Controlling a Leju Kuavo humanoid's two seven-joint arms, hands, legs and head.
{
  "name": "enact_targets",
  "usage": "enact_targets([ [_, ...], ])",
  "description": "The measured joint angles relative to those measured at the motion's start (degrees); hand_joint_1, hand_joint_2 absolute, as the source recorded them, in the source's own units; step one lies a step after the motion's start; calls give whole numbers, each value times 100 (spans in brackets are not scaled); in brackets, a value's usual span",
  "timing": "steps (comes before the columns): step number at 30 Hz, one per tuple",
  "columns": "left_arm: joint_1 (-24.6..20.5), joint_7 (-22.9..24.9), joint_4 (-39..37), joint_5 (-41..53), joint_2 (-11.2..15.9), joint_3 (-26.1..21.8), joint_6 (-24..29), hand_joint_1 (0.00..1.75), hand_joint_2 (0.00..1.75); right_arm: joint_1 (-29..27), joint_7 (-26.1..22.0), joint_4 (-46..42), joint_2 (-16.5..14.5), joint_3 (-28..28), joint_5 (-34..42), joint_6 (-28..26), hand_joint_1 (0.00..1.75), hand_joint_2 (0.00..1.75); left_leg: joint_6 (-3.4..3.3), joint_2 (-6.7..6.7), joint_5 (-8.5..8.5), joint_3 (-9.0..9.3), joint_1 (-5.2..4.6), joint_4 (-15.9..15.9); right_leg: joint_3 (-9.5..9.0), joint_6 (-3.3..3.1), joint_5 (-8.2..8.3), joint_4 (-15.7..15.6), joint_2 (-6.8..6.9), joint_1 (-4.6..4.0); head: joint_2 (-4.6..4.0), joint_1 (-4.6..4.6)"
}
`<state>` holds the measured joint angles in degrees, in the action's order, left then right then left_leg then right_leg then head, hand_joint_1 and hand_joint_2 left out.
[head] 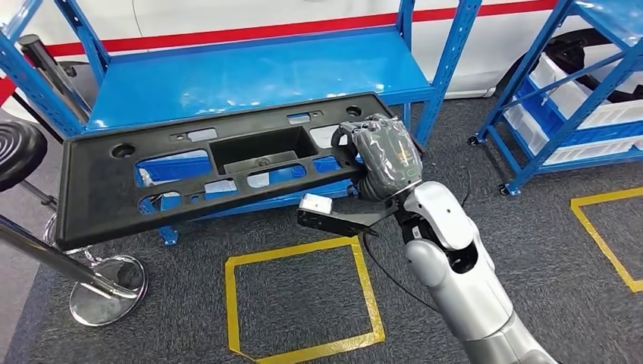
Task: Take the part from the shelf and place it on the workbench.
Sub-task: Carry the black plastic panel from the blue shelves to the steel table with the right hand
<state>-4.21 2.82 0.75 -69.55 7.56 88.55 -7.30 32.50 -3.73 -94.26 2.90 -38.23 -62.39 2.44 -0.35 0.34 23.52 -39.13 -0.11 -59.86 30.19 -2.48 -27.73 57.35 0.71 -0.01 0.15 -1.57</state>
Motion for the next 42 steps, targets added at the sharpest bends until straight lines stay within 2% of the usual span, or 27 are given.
enact_targets([
  [2,7,-12,-2,212,9,7,-9,0,175,29,1,5,40,92,18,43,175,175,60,-11,578,-163,37,-593,150,-42,150,-14,8,19,0,-3],
  [3,11,-15,-2,294,13,9,6,0,175,32,4,6,61,134,17,61,175,175,93,-11,784,-229,61,-963,236,-38,218,-7,7,23,0,-3],
  [4,14,-20,-3,375,17,11,27,0,175,29,13,6,86,172,8,77,175,175,126,-10,870,-258,85,-1275,329,-24,284,5,9,30,0,-3],
  [5,15,-27,-3,461,20,13,52,0,175,24,28,5,113,204,-10,92,175,175,160,-10,818,-220,109,-1442,429,-3,346,24,12,42,0,-3],
  [6,16,-33,-3,542,20,15,77,0,175,16,44,5,140,232,-32,102,175,175,191,-10,663,-92,133,-1417,534,25,405,54,14,60,0,-3],
  [8,10,-39,-3,664,14,16,115,0,175,1,79,-5,183,288,-75,115,175,175,248,-13,437,434,180,-831,744,100,504,142,13,96,0,-4],
  [10,9,-39,-5,780,0,21,145,0,175,-22,113,-50,216,355,-120,117,175,175,225,-43,563,951,173,-60,886,184,590,227,17,107,0,-3],
  [11,10,-35,-6,865,-16,25,162,0,175,-45,134,-82,238,386,-148,115,175,175,194,-62,656,1066,154,151,916,224,638,239,24,107,0,-1],
  [14,17,-5,-7,1136,-84,36,217,0,175,-143,203,-180,316,465,-233,110,175,175,81,-94,623,1021,127,210,934,324,745,214,43,118,1,-1],
  [15,16,14,-7,1242,-129,40,237,0,175,-192,238,-227,355,500,-270,112,175,175,33,-98,579,994,131,217,956,349,682,245,36,126,1,-2],
  [17,14,75,-7,1529,-241,48,294,0,175,-340,337,-362,446,602,-376,136,175,175,-80,-111,459,901,131,232,1070,380,255,582,7,136,0,1],
  [19,18,142,-7,1781,-348,51,341,0,175,-519,440,-522,499,715,-490,182,175,175,-148,-147,337,756,98,216,1239,388,-324,1308,-23,123,0,2],
  [20,26,165,-7,1860,-394,51,352,0,175,-597,483,-592,511,756,-539,207,175,175,-163,-173,281,673,76,203,1288,382,-468,1647,-33,114,0,1],
  [22,42,198,-7,1969,-457,52,354,0,175,-702,557,-698,523,800,-639,256,175,175,-172,-244,178,502,26,166,1154,325,-369,1839,-62,81,0,1],
  [24,33,247,-7,2098,-503,54,313,0,175,-735,645,-749,470,811,-782,308,175,175,-167,-336,79,354,-9,139,667,182,-120,1266,-214,28,0,-1],
  [26,-13,341,-9,2251,-533,56,235,0,175,-713,754,-741,314,811,-955,351,175,175,-139,-423,-30,249,-17,136,161,57,-121,495,-456,5,0,-3],
  [27,-39,397,-10,2330,-545,57,195,0,175,-694,803,-721,229,810,-1029,365,175,175,-111,-470,-91,215,2,152,36,27,-157,265,-535,-5,0,-2],
  [29,-63,495,-12,2469,-549,58,141,0,175,-666,875,-684,94,806,-1136,382,175,175,-35,-614,-226,174,28,222,4,26,-88,117,-442,-14,0,4],
  [30,-72,529,-13,2523,-557,58,126,0,175,-658,900,-672,52,805,-1178,388,175,175,-2,-617,-225,147,23,238,15,11,-18,62,-349,-7,0,1],
  [32,-78,561,-14,2582,-571,60,117,0,175,-666,941,-680,4,811,-1239,408,175,175,59,-422,94,26,4,-11,55,-34,110,-61,-143,27,0,-17],
  [34,-74,551,-14,2631,-590,62,115,0,175,-721,973,-731,12,854,-1272,437,175,175,122,-161,637,-151,46,-659,146,-56,195,-76,29,38,0,-31],
  [35,-65,533,-14,2668,-603,62,116,0,175,-784,993,-792,46,890,-1279,455,175,175,160,-112,798,-212,78,-1008,209,-46,225,-51,120,41,0,-31],
  [36,-52,505,-14,2711,-621,63,124,0,175,-886,1010,-900,110,940,-1266,473,175,175,200,-91,823,-216,109,-1239,277,-29,248,-16,214,50,0,-30],
  [37,-39,466,-14,2751,-642,63,144,0,175,-1025,1021,-1056,205,1009,-1233,493,175,175,243,-72,738,-146,139,-1326,354,-8,269,29,317,63,0,-32],
  [39,-16,361,-14,2793,-687,62,204,0,175,-1340,999,-1437,441,1200,-1124,527,175,175,327,33,445,276,194,-931,518,47,302,149,504,96,0,-32],
  [40,-8,302,-14,2791,-711,61,234,0,175,-1474,967,-1615,549,1314,-1076,537,175,175,357,131,410,556,189,-563,600,81,318,220,571,105,0,-33],
  [42,22,197,-15,2761,-746,60,280,0,175,-1651,894,-1868,712,1534,-1033,547,175,175,302,284,529,910,147,6,704,166,366,317,662,99,0,-27],
])
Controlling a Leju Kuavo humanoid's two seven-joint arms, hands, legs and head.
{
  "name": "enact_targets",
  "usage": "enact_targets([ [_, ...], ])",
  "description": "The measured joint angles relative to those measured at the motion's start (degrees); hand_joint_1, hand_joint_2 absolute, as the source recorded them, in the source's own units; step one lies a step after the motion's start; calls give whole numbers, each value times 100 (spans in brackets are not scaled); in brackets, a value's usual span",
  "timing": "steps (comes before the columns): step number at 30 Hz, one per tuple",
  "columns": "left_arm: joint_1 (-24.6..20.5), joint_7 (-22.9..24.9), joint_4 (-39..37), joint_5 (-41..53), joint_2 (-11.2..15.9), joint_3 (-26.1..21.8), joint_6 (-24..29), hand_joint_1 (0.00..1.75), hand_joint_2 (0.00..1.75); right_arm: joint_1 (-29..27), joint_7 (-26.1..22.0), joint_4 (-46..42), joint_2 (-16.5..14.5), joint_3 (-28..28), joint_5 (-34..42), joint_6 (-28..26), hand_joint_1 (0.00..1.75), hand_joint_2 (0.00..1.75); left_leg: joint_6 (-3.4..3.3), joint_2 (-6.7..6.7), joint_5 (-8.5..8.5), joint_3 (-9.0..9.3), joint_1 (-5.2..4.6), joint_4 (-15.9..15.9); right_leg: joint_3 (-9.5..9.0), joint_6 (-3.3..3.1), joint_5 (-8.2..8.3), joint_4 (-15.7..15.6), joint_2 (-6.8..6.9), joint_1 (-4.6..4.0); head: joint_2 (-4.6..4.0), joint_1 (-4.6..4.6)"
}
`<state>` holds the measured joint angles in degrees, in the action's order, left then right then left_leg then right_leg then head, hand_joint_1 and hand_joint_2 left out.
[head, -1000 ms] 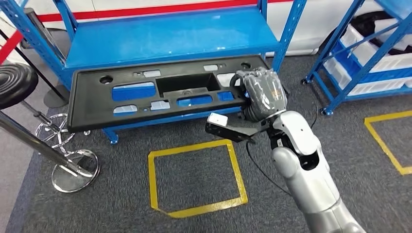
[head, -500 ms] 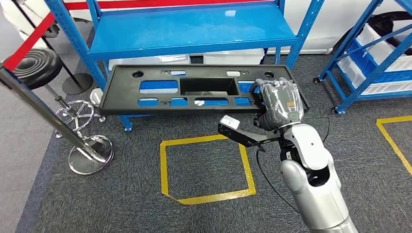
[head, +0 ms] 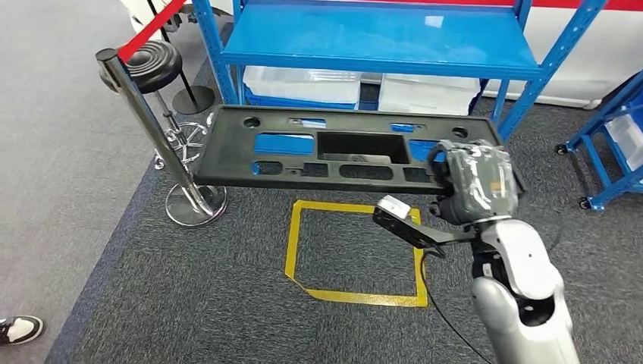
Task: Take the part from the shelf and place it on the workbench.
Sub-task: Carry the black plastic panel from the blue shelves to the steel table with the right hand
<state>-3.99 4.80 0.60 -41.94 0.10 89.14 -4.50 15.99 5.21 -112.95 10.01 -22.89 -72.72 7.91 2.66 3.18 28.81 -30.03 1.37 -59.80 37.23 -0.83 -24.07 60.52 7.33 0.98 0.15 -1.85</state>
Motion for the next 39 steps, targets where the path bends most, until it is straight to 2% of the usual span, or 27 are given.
enact_targets([
  [2,41,-58,-1,-32,-5,-4,29,0,175,-72,-57,-133,103,161,14,6,175,175,-141,-23,43,-5,-50,135,25,91,84,4,76,4,-1,7],
  [4,40,-70,-1,-59,-6,-11,39,0,175,-89,-96,-193,188,249,22,16,175,175,-276,-97,-75,-91,-49,157,62,173,-7,53,-52,43,-1,6],
  [5,22,-67,-1,-75,-7,-16,39,0,175,-101,-106,-216,231,278,23,22,175,175,-344,-135,-153,-147,-42,176,106,197,-206,181,-214,61,0,7],
  [7,-25,-57,-1,-104,-5,-31,39,0,175,-134,-115,-251,320,326,24,31,175,175,-434,-233,-314,-310,-50,181,231,207,-818,753,-580,66,0,8],
  [8,-36,-51,-1,-117,-4,-40,39,0,175,-151,-116,-267,363,343,24,31,175,175,-457,-290,-390,-405,-67,172,272,199,-1044,1099,-663,55,0,9],
  [9,-41,-44,-1,-128,-3,-49,39,0,175,-166,-116,-278,403,355,24,31,175,175,-468,-360,-469,-508,-87,162,268,184,-1136,1374,-705,40,0,8],
  [10,-41,-39,-1,-135,-3,-56,39,0,175,-180,-115,-286,435,363,24,31,175,175,-471,-432,-545,-611,-107,151,196,160,-1081,1494,-723,27,0,8],
  [11,-39,-36,-1,-140,-3,-61,39,0,175,-191,-115,-293,461,368,24,31,175,175,-468,-506,-623,-714,-124,140,44,124,-932,1435,-741,14,0,8],
  [13,-46,-34,-1,-156,-7,-68,39,0,175,-198,-115,-316,497,379,24,31,175,175,-450,-652,-784,-901,-148,127,-509,18,-723,803,-924,-16,-1,6],
  [15,-59,-23,-1,-183,-9,-74,39,0,175,-203,-116,-358,524,395,27,33,175,175,-414,-790,-947,-1006,-161,142,-1004,-40,-805,39,-1152,-41,-1,2],
  [17,-41,-10,-2,-220,2,-89,38,0,175,-193,-133,-381,552,411,55,36,175,175,-347,-943,-1131,-1042,-158,230,-1104,-40,-835,-249,-1146,-63,0,6],
  [19,-11,-13,-7,-261,29,-106,30,0,175,-172,-167,-375,567,416,101,40,175,175,-283,-969,-1161,-1101,-149,274,-1000,-95,-686,-277,-967,-35,0,8],
  [20,-10,-17,-9,-279,38,-113,25,0,175,-168,-185,-371,569,416,118,41,175,175,-257,-864,-977,-1162,-155,165,-928,-145,-598,-298,-871,-15,0,0],
  [22,-15,-32,-12,-307,43,-122,14,0,175,-165,-209,-364,580,419,138,43,175,175,-210,-541,-288,-1305,-134,-427,-748,-205,-429,-309,-696,-12,0,-16],
  [23,-17,-40,-12,-316,43,-125,9,0,175,-165,-217,-362,588,421,145,42,175,175,-179,-442,3,-1361,-106,-826,-656,-210,-354,-299,-611,-18,0,-20],
  [24,-16,-49,-12,-323,43,-131,4,0,175,-167,-223,-357,595,422,154,41,175,175,-145,-391,134,-1377,-79,-1198,-552,-194,-280,-279,-522,-20,0,-19],
  [25,-20,-55,-12,-331,46,-138,-3,0,175,-167,-228,-351,601,423,164,40,175,175,-114,-367,91,-1339,-55,-1454,-442,-179,-214,-248,-436,-19,0,-20],
  [26,-26,-58,-12,-339,50,-148,-7,0,175,-168,-233,-345,606,424,174,39,175,175,-87,-347,-72,-1221,-36,-1536,-329,-163,-158,-206,-351,-16,0,-20],
  [28,-45,-64,-12,-349,61,-169,-15,0,175,-164,-242,-339,614,427,187,36,175,175,-68,-212,-299,-680,-19,-1133,-107,-116,-64,-101,-193,-12,0,-21],
  [30,-61,-67,-19,-350,83,-183,-17,0,175,-159,-250,-341,624,442,190,33,175,175,-112,-8,-68,7,-59,-262,14,-50,13,-15,-58,-17,0,-19],
  [31,-62,-69,-23,-350,93,-190,-19,0,175,-155,-252,-341,630,450,190,32,175,175,-155,46,77,203,-89,55,34,-14,59,0,9,-17,0,-19],
  [33,-45,-70,-28,-350,106,-201,-21,0,175,-147,-254,-338,639,457,193,32,175,175,-265,-25,110,231,-118,270,49,66,154,-16,119,-3,0,-17],
  [34,-40,-71,-28,-350,103,-204,-22,0,175,-143,-258,-334,641,458,194,33,175,175,-314,-76,36,165,-115,279,69,112,123,-4,52,11,0,-17],
  [35,-40,-71,-28,-350,101,-205,-22,0,175,-143,-264,-331,648,459,196,34,175,175,-373,-119,-48,96,-106,293,108,151,-31,76,-109,19,0,-14],
  [37,-47,-71,-27,-350,93,-206,-25,0,175,-148,-275,-324,672,464,197,36,175,175,-466,-195,-227,-73,-109,305,229,191,-616,522,-529,24,0,-10],
  [38,-48,-71,-27,-350,93,-207,-25,0,175,-152,-278,-322,683,467,197,36,175,175,-498,-246,-315,-176,-124,298,289,185,-905,858,-656,18,0,-8],
  [39,-48,-71,-27,-350,93,-207,-25,0,175,-155,-279,-317,692,469,197,36,175,175,-508,-308,-402,-288,-142,285,318,175,-1056,1179,-705,15,0,-9],
])
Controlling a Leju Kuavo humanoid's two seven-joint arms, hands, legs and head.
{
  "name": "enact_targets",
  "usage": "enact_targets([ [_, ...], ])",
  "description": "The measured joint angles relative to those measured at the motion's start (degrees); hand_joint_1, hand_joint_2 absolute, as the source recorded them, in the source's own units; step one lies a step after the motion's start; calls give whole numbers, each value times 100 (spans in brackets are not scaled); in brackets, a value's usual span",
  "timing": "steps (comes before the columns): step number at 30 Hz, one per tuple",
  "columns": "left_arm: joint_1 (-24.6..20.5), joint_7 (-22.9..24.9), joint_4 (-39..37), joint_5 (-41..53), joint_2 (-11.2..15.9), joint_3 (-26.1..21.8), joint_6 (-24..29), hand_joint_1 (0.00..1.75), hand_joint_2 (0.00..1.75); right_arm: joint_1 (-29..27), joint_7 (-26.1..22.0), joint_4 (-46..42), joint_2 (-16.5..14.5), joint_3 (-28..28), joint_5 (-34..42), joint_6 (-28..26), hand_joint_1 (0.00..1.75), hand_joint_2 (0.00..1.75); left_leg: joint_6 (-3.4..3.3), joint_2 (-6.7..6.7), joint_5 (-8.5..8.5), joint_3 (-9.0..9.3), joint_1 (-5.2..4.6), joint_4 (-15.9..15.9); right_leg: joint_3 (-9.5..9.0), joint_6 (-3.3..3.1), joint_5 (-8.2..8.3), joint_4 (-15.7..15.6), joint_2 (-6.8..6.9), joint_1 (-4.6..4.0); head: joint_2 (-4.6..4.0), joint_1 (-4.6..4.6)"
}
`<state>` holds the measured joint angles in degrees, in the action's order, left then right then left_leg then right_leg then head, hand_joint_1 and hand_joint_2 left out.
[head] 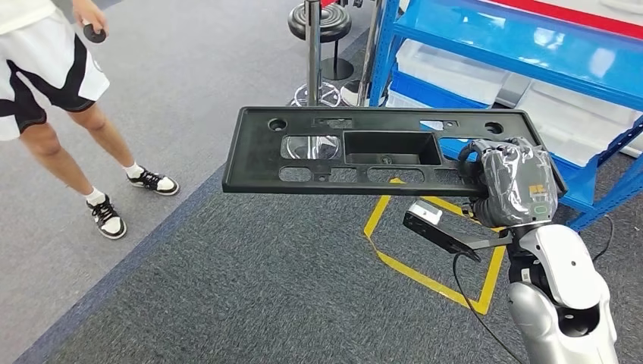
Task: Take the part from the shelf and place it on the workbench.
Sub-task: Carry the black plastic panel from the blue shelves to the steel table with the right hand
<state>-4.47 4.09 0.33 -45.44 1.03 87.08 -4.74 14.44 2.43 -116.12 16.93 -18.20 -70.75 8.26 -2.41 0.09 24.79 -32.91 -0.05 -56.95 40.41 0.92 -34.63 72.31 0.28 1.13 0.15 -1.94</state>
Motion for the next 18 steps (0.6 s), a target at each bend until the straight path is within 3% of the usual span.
enact_targets([
  [1,1,0,0,0,0,0,0,0,175,-2,0,7,4,1,0,0,175,175,0,-72,-86,-125,-14,-20,-20,-13,-3,224,-17,-2,0,-1],
  [2,3,0,0,0,0,0,0,0,175,-3,0,13,7,2,0,0,175,175,7,-146,-169,-255,-22,-46,-116,-31,123,292,-25,-6,0,-1],
  [3,4,0,0,0,-1,0,0,0,175,-2,0,18,8,2,0,-1,175,175,18,-219,-247,-382,-26,-78,-304,-56,305,171,-48,-10,0,0],
  [4,1,0,0,0,-3,0,0,0,175,2,0,20,8,2,0,-2,175,175,31,-289,-320,-495,-22,-114,-575,-91,418,-127,-133,-16,0,-1],
  [6,-11,1,-1,0,-12,0,0,0,175,4,0,19,11,9,5,-7,175,175,74,-425,-460,-662,-30,-160,-1131,-158,337,-912,-359,-27,0,-2],
  [8,-1,1,-2,0,-15,0,1,0,175,3,-2,24,17,21,14,-11,175,175,141,-554,-609,-725,-34,-129,-1333,-193,190,-1332,-421,-45,0,-1],
  [10,34,0,-3,0,-2,0,3,0,175,11,-4,36,20,26,25,-12,175,175,208,-601,-692,-776,-34,-79,-1252,-238,296,-1377,-269,-24,0,1],
  [11,39,-1,-4,0,3,0,3,0,175,14,-5,40,21,26,33,-14,175,175,238,-514,-580,-822,-32,-134,-1196,-281,372,-1387,-187,-10,0,-3],
  [12,40,-3,-4,0,8,0,4,0,175,12,-7,43,21,27,41,-16,175,175,265,-381,-336,-889,-22,-298,-1124,-320,452,-1401,-103,7,0,-6],
  [13,33,-4,-4,0,7,-1,4,0,175,10,-8,45,22,30,48,-19,175,175,296,-223,10,-953,6,-582,-1043,-347,526,-1402,-25,5,0,-11],
  [14,27,-4,-4,0,5,-1,4,0,175,0,-8,46,23,32,54,-21,175,175,338,-124,337,-1019,37,-938,-958,-362,595,-1397,47,3,0,-13],
  [15,24,-4,-4,0,3,-1,4,0,175,-9,-9,46,25,33,60,-22,175,175,384,-79,546,-1066,73,-1320,-873,-354,666,-1388,125,2,0,-13],
  [16,19,-5,-4,0,0,-1,4,0,175,-21,-9,47,28,35,69,-23,175,175,429,-61,583,-1070,108,-1641,-778,-339,736,-1375,204,3,0,-14],
  [18,5,-25,-4,-5,-4,-1,-5,0,175,-48,-16,47,37,38,95,-32,175,175,498,-19,278,-871,160,-1846,-579,-291,854,-1337,365,9,0,-14],
])
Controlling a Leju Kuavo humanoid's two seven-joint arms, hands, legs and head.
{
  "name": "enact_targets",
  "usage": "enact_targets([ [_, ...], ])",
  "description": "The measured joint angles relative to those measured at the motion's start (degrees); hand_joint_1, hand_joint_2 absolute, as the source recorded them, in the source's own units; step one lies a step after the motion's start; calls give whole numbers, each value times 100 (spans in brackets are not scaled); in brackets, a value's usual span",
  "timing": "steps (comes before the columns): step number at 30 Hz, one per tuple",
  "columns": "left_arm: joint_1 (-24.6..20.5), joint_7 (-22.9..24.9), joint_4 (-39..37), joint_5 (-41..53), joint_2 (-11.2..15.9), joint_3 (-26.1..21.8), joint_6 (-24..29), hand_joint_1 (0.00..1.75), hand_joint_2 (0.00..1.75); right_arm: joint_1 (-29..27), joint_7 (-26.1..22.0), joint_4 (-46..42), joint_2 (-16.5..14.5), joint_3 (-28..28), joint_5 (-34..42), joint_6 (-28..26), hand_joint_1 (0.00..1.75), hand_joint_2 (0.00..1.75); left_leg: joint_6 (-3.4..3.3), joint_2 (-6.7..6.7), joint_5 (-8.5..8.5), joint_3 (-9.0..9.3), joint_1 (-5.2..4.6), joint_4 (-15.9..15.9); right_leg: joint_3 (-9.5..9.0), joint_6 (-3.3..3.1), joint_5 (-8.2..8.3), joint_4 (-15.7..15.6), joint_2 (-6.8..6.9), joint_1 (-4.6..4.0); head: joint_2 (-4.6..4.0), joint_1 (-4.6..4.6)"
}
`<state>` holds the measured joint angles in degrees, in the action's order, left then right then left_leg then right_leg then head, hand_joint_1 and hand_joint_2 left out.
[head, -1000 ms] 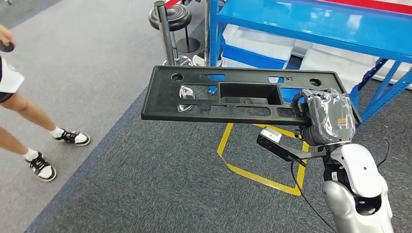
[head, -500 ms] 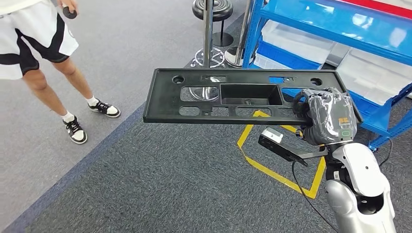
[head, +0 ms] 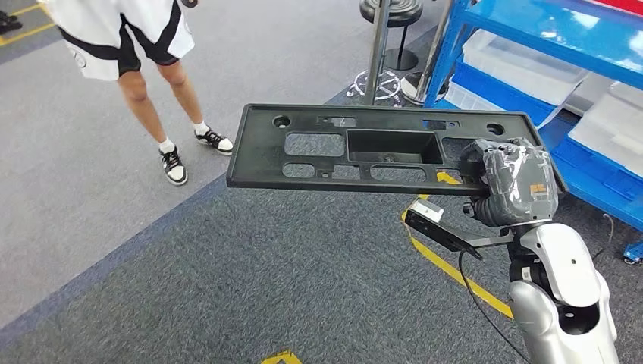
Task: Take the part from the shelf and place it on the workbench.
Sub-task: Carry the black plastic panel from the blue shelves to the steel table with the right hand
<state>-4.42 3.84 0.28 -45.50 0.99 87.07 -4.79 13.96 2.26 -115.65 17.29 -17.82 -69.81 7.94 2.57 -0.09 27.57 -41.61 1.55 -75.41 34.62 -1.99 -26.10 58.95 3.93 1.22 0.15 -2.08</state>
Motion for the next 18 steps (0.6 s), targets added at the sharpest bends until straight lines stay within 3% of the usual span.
enact_targets([
  [1,-8,-20,0,-5,-1,-1,-11,0,175,-10,-5,0,6,3,11,-5,175,175,17,68,-152,238,16,169,95,29,47,22,75,3,0,-1],
  [2,-17,-40,0,-11,1,-1,-27,0,175,-17,-13,-1,13,5,19,-9,175,175,17,198,-164,604,15,529,165,61,85,49,144,0,0,-1],
  [4,-22,-68,-2,-20,19,-1,-56,0,175,-19,-19,0,27,11,25,-21,175,175,-45,429,124,1270,-24,1412,245,131,154,106,284,-9,0,0],
  [5,-17,-74,-3,-21,30,-1,-70,0,175,-17,-20,2,32,13,26,-27,175,175,-98,466,273,1452,-53,1716,260,172,190,119,360,-10,0,3],
  [7,5,-86,-5,-22,49,-1,-99,0,175,-10,-19,13,38,14,26,-35,175,175,-229,350,312,1450,-76,1906,272,265,255,112,482,15,0,5],
  [8,13,-88,-6,-20,50,-1,-113,0,175,-11,-20,21,42,14,26,-36,175,175,-288,279,256,1417,-80,1917,287,304,213,151,407,39,0,6],
  [9,18,-90,-7,-17,49,0,-125,0,175,-14,-20,28,50,14,26,-39,175,175,-344,217,198,1387,-76,1933,334,331,90,278,252,59,0,8],
  [11,26,-89,-7,-6,43,1,-141,0,175,-25,-8,39,76,14,23,-50,175,175,-418,107,94,1289,-85,1923,560,347,-364,897,-172,65,0,11],
  [13,35,-87,-7,17,48,1,-149,0,175,-43,7,51,102,14,15,-58,175,175,-460,-25,18,1162,-113,1879,775,335,-696,1562,-351,37,0,12],
  [14,37,-87,-7,28,48,1,-153,0,175,-54,9,59,109,14,11,-60,175,175,-468,-104,-11,1103,-128,1851,753,320,-699,1642,-376,24,0,11],
  [16,39,-87,-7,38,47,2,-158,0,175,-66,10,70,115,14,8,-61,175,175,-465,-272,-39,1017,-143,1779,388,270,-440,1153,-443,6,0,11],
  [18,37,-87,-7,38,43,3,-160,0,175,-67,10,70,122,14,8,-64,175,175,-445,-414,-48,939,-152,1697,-31,213,-260,456,-656,-1,0,10],
])
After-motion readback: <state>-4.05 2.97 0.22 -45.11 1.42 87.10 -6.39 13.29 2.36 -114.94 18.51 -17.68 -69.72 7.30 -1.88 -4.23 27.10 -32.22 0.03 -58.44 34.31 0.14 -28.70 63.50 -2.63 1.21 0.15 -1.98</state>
